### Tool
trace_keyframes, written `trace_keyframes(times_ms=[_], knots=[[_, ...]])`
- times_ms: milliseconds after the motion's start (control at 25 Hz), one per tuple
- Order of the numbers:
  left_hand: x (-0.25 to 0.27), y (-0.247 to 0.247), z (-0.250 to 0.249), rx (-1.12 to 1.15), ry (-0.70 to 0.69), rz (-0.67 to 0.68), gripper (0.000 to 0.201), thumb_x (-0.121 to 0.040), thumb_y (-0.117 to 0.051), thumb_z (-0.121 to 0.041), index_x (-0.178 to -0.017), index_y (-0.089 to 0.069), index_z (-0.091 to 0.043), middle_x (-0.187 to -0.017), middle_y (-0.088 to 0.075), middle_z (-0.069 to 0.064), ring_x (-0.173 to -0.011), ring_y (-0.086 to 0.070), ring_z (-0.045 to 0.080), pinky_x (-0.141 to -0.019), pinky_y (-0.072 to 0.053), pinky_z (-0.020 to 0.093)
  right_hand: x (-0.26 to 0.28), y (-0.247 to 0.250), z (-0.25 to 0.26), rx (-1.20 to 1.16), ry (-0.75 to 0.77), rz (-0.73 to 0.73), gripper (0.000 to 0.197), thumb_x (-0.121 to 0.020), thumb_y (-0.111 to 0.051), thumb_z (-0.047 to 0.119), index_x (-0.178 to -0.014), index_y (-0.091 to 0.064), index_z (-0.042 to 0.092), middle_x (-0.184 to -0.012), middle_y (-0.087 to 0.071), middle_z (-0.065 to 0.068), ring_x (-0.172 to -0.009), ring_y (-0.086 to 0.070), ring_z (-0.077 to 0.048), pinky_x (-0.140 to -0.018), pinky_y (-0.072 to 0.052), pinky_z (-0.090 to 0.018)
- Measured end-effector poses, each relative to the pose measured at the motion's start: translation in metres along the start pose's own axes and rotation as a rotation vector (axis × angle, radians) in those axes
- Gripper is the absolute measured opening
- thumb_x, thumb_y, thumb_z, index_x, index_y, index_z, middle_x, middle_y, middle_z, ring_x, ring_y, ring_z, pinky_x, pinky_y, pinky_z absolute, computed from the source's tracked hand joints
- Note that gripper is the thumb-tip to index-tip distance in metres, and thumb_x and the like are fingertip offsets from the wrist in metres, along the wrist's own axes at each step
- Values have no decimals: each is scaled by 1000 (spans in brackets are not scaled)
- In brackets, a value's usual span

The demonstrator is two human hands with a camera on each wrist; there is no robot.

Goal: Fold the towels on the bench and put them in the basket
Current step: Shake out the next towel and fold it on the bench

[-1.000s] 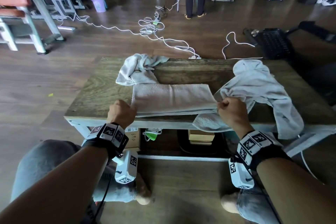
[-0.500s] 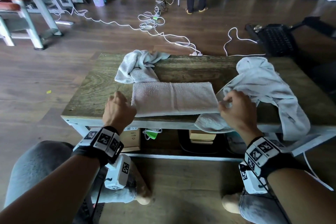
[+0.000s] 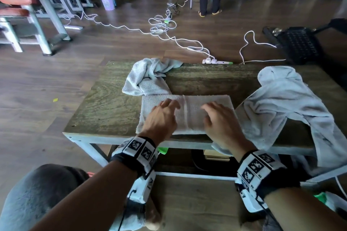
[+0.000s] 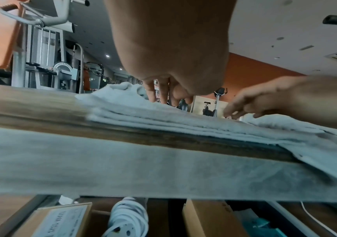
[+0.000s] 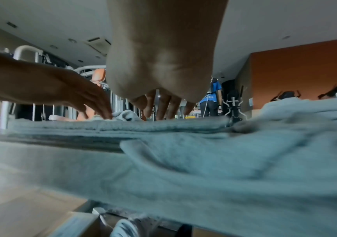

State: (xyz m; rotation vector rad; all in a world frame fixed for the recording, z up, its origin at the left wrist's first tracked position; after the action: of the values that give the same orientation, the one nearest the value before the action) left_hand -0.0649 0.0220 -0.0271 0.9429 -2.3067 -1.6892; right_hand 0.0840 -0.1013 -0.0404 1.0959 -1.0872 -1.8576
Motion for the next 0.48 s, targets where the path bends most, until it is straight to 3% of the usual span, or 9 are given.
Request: trace_keyframes(times_ms=[80,120,200,240,480], knots=[[-22,-23,-6,-3,43,50,40,-92,-42,-14,-132,-50,-15,-141,-50,5,-132,-45,23,-106,-41,41,-24,-18,16,-105,-15,41,36,-93,-44,20,-126,-60,15,-124,-65,-3,-114,-60,-23,-99,-47,-42],[-28,-37,-6,-35,74,111,46,-97,-37,-27,-142,-41,-16,-152,-39,5,-143,-32,23,-114,-32,42,-33,-29,20,-131,-36,92,45,-97,-37,26,-136,-54,13,-136,-60,-6,-126,-54,-23,-107,-42,-42],[-27,-57,0,-127,122,198,61,-98,-18,-42,-155,-20,-19,-164,-16,1,-152,-7,20,-123,-12,43,-35,-53,17,-32,-27,195,61,-97,-22,36,-150,-38,12,-156,-40,-7,-146,-34,-21,-119,-28,-42],[-26,-60,4,-158,132,189,65,-96,-9,-44,-156,-15,-20,-165,-10,-1,-153,-2,18,-124,-7,42,-33,-59,12,58,-3,197,63,-97,-19,38,-152,-36,14,-159,-36,-6,-148,-30,-21,-120,-25,-43],[-23,-56,3,-152,110,137,72,-92,-1,-49,-157,-17,-22,-165,-12,-2,-153,-4,18,-124,-4,40,-29,-55,7,205,-26,188,60,-100,-16,43,-155,-31,25,-163,-27,-2,-151,-23,-23,-120,-19,-47]])
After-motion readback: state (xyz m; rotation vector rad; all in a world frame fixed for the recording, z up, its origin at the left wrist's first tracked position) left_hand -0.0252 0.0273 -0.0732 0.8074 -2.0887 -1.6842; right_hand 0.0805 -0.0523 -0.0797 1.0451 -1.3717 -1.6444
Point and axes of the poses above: each hand's wrist, its own x-axis away from the middle knuckle, its own y-axis out of the back of the hand, z = x × y, the point moved 3 cm from there along -x, towards the middle knuckle
